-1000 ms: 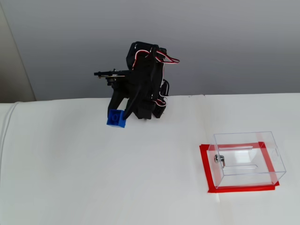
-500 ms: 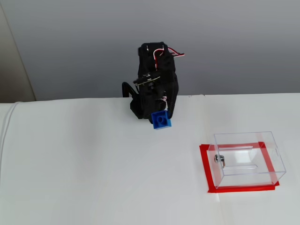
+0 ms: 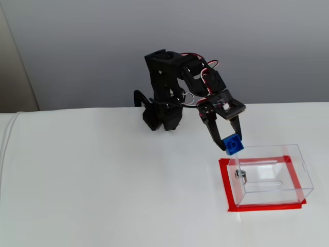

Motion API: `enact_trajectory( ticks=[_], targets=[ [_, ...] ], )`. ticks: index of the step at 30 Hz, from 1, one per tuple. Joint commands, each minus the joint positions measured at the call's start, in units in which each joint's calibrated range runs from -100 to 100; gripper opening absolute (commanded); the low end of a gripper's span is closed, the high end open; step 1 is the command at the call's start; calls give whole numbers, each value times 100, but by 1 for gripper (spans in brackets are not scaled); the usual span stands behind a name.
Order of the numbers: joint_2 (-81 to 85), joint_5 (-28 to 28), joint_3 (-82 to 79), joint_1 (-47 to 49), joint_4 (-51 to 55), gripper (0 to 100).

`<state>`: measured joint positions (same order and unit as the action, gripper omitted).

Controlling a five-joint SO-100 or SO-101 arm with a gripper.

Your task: Pick the blue lego brick and place it into the transparent box

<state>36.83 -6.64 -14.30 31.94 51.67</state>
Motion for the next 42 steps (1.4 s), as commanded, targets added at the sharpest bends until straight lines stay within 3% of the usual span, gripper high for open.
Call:
enact_trajectory(
  ticks=[1,16,35,42],
  targets=[
    [-276,148,508,580,-76,13],
    [-1880,200,1267,1867,-84,13],
    [-2940,195,1963,2081,-15,13],
    [-2949,195,1954,2081,-6,25]
  ],
)
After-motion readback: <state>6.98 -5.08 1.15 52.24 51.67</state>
